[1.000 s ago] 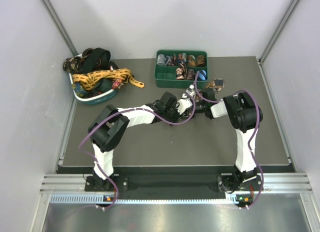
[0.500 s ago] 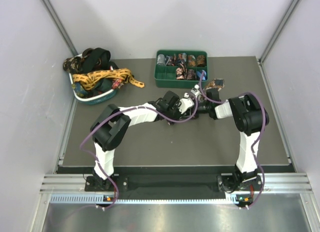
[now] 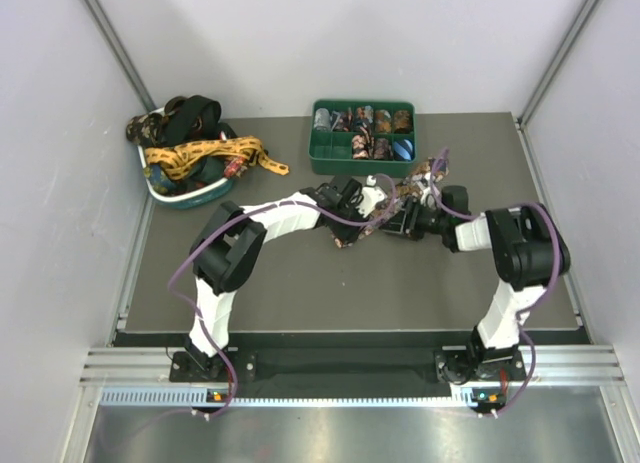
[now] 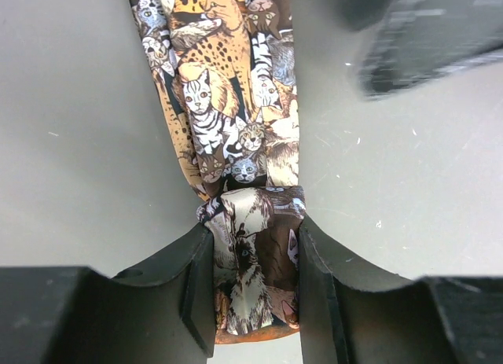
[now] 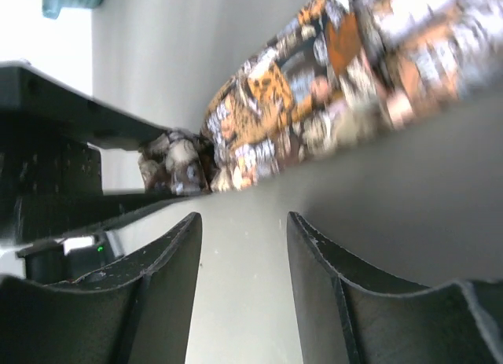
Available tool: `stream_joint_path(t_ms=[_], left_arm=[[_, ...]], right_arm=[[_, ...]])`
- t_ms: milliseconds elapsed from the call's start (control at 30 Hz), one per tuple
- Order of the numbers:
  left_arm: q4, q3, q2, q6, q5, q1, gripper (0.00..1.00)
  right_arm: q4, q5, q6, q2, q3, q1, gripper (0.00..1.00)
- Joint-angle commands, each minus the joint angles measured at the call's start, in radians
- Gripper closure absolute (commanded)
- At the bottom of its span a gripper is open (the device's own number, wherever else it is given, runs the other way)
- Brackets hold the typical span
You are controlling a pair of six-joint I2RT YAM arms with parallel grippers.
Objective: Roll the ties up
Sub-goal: Roll the tie
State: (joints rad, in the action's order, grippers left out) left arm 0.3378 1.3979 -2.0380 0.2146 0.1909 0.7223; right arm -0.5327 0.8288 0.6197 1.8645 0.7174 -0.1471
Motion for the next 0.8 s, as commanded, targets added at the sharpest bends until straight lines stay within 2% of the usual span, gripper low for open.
stream_joint_path(t_ms=[0,133,233,267,333,367,400,467,633,767], left_arm=[[0.252,0.004,-0.108,-0.056,0.007,-0.004,0.71],[0.317,0.056,-0.133,-0.09,0.004,-0.006,0.7],[0.349,0.072,-0.145,-0.096,-0.031,-0.007,0.7],[0.36,0.078,-0.149,-0.096,-0.044,-0.006,0.7],[0.394,0.099,-0.171,-0.106,-0.067,-0.006,0.7],[0.402,0.107,-0.177,-0.107,-0.068,-0.006,0.7],[0.409,0.113,-0.189,-0.113,-0.068,-0.006,0.7],[0.44,0.134,-0.2,-0.118,-0.067,-0.003,0.71],[0.481,0.167,-0.211,-0.127,-0.105,0.005,0.7],[0.487,0.165,-0.211,-0.13,-0.116,0.009,0.7]], right_arm=[[-0.079,-0.105,-0.047,-0.14,-0.074,0.011,0.52],[-0.081,-0.174,-0.107,-0.275,-0.157,-0.012,0.53],[-0.014,-0.279,-0.178,-0.399,-0.197,-0.067,0.53],[0.025,-0.357,-0.202,-0.466,-0.199,-0.09,0.53],[0.124,-0.457,-0.291,-0.534,-0.197,-0.189,0.53],[0.151,-0.567,-0.32,-0.595,-0.197,-0.227,0.53],[0.169,-0.617,-0.34,-0.622,-0.199,-0.305,0.53],[0.206,-0.748,-0.394,-0.691,-0.213,-0.374,0.53],[0.243,-0.933,-0.501,-0.758,-0.22,-0.583,0.52],[0.292,-1.111,-0.578,-0.679,-0.145,-0.757,0.52]])
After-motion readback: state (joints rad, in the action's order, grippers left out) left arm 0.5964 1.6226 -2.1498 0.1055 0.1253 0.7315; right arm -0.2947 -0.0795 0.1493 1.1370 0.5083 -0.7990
